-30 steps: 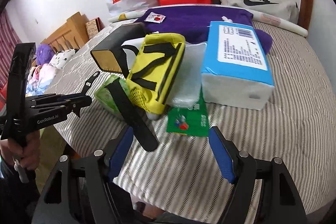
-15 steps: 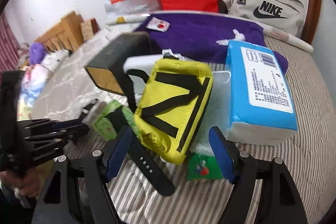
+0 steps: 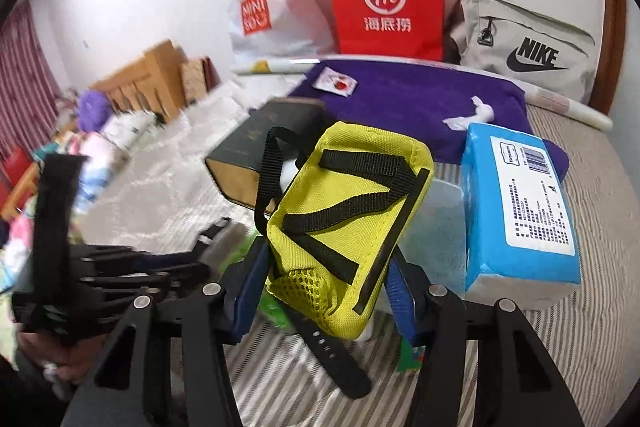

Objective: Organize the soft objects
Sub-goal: 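Lift the yellow pouch and carry it toward the purple towel with the right tool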

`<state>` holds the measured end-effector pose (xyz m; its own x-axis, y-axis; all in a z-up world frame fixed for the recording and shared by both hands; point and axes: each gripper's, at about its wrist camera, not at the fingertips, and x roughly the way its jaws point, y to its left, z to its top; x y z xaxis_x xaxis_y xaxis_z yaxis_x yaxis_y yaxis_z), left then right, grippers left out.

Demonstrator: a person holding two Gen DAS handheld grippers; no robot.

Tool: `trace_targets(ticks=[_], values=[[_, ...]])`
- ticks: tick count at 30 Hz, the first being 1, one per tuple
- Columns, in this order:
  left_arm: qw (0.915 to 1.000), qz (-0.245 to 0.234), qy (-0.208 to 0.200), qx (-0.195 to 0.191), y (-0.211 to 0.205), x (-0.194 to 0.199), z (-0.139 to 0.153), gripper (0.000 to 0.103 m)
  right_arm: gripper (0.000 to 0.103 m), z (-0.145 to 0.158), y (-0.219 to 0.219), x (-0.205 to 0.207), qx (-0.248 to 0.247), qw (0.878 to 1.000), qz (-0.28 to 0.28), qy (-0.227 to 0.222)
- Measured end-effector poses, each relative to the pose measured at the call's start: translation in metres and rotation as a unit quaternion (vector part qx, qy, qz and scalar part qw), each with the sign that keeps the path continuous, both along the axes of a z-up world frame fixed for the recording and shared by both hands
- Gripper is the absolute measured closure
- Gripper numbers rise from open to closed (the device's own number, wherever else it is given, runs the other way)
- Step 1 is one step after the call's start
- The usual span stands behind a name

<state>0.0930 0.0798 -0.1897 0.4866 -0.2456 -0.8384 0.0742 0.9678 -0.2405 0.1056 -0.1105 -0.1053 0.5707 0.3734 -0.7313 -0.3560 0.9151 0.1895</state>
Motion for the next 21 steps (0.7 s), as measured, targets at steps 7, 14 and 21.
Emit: trace_targets(ticks=[7,14,21], values=[[0.9998,0.007,-0.002,0.017,0.000,0.001,0.001,0.083,0.048,0.015,-0.035,-0.026,0.003,1.000,-0.026,-0.008],[0.9987,0.029,-0.008,0.041,0.009,0.004,0.005,0.083,0.048,-0.001,-0.083,-0.061,-0.032,0.998,-0.049,0.022],[0.9988,0.017,-0.002,0.046,-0.002,0.010,0.001,0.083,0.048,-0.041,-0.111,-0.064,-0.041,0.993,-0.081,0.073]])
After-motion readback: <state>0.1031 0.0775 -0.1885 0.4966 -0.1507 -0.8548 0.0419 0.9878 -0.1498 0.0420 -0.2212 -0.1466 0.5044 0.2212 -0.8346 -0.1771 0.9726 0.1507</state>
